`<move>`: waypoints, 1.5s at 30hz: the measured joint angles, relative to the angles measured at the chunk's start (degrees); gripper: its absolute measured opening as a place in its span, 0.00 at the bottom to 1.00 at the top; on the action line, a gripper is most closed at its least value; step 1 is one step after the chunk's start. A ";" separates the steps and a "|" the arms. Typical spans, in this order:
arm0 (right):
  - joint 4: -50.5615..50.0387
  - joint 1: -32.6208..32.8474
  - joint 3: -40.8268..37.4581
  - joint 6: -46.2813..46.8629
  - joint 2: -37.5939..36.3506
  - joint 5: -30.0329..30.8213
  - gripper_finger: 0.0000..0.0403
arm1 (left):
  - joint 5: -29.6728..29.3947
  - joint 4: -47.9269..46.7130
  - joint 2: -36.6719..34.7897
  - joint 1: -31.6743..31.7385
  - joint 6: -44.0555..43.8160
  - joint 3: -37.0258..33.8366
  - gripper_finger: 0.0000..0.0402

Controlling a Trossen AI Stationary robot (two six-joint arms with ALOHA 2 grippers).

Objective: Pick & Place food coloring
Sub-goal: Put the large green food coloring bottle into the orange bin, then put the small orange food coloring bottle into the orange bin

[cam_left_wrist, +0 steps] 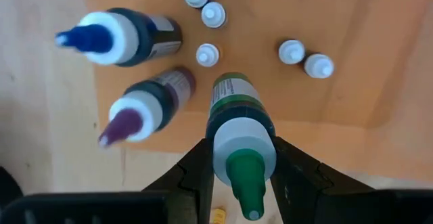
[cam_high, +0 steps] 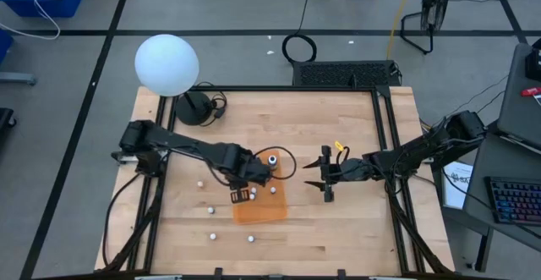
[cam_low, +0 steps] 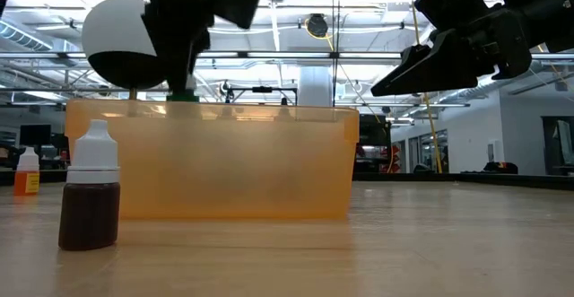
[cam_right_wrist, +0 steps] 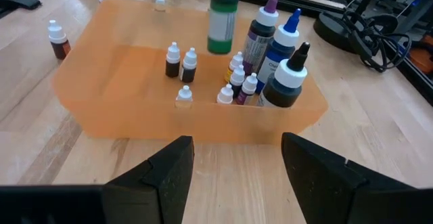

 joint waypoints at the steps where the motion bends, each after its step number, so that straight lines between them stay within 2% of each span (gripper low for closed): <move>1: 0.00 0.00 0.00 0.01 0.00 0.00 0.53 | 0.19 -0.03 0.85 0.23 0.42 0.00 0.30; 9: -0.06 0.00 0.00 0.02 0.00 0.00 0.53 | 1.28 -0.89 4.73 2.35 3.26 0.00 0.30; 18: -0.11 0.00 0.00 0.02 0.00 0.00 0.53 | 1.75 0.20 5.02 2.69 3.09 0.00 0.31; 25: -0.11 0.00 0.00 0.02 0.00 0.00 0.53 | 0.16 0.13 5.00 2.57 1.36 0.00 0.58; 28: -0.13 0.01 0.00 0.02 0.00 0.00 0.53 | -1.61 -0.10 5.00 2.49 0.97 0.00 0.64; 31: -0.15 0.00 0.00 0.02 0.00 0.00 0.53 | -0.12 -2.29 4.91 2.53 1.08 0.00 0.66; 35: -0.28 0.01 0.00 0.02 0.00 0.00 0.53 | 2.18 -10.68 2.55 2.14 -5.97 0.00 0.65; 38: -0.68 0.02 0.00 0.06 0.00 0.00 0.53 | -0.15 -14.41 -0.10 -0.17 -11.83 -0.01 0.63; 42: -1.47 0.02 0.00 0.39 0.00 -0.02 0.53 | -6.14 -14.82 -4.60 -5.78 -19.98 -0.02 0.62; 45: -1.49 0.02 0.00 1.10 0.00 -0.02 0.53 | -7.09 -14.80 -6.89 -9.45 -26.53 -0.02 0.62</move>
